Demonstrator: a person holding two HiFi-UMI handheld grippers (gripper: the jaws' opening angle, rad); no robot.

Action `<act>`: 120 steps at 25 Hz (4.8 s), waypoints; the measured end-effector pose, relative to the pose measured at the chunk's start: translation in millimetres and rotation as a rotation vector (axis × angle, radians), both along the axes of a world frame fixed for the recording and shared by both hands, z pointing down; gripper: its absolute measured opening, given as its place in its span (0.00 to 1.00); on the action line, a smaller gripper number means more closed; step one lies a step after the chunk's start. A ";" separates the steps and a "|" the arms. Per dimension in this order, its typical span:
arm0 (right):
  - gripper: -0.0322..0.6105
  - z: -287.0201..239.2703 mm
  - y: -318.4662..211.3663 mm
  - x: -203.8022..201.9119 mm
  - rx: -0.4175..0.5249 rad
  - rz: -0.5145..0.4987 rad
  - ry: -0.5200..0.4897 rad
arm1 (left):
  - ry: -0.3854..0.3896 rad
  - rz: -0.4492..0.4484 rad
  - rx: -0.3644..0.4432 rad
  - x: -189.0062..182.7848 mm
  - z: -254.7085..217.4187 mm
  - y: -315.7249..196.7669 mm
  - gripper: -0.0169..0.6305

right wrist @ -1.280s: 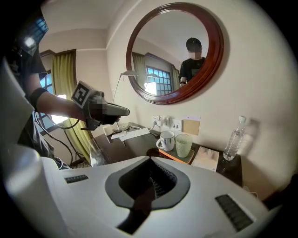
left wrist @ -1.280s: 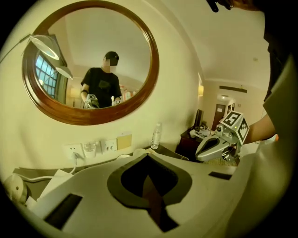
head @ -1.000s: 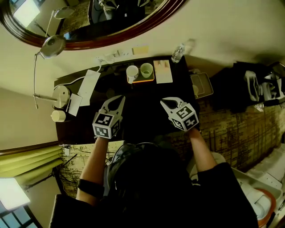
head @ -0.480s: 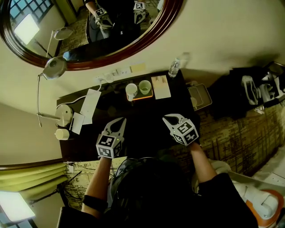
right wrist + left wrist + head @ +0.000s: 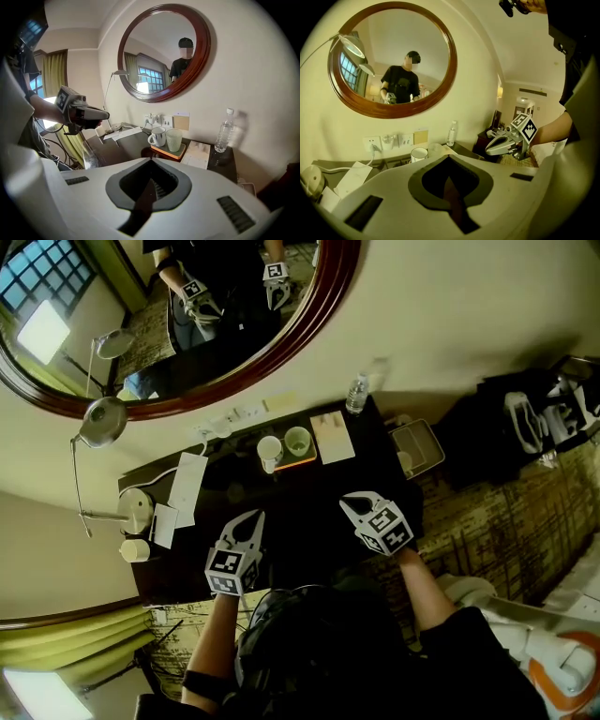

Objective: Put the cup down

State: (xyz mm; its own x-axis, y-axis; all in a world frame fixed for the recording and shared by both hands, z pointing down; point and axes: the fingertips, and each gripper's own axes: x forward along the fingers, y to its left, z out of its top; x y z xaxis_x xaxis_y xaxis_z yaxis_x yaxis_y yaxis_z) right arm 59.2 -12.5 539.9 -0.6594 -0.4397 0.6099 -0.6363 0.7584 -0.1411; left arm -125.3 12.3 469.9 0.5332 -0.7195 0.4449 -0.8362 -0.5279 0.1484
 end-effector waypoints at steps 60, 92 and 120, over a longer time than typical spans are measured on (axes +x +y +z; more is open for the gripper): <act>0.61 96.5 -196.8 -105.3 0.212 -0.199 -0.080 | -0.109 -0.167 -0.128 -1.8 90.4 -18.6 0.01; 0.63 113.0 -6.8 -93.4 0.045 -0.288 -0.088 | -0.132 -0.161 -0.094 -25.4 73.6 29.1 0.01; 0.68 103.4 38.9 -49.9 -0.040 -0.202 0.090 | -0.051 -0.017 -0.025 -18.6 44.3 1.0 0.01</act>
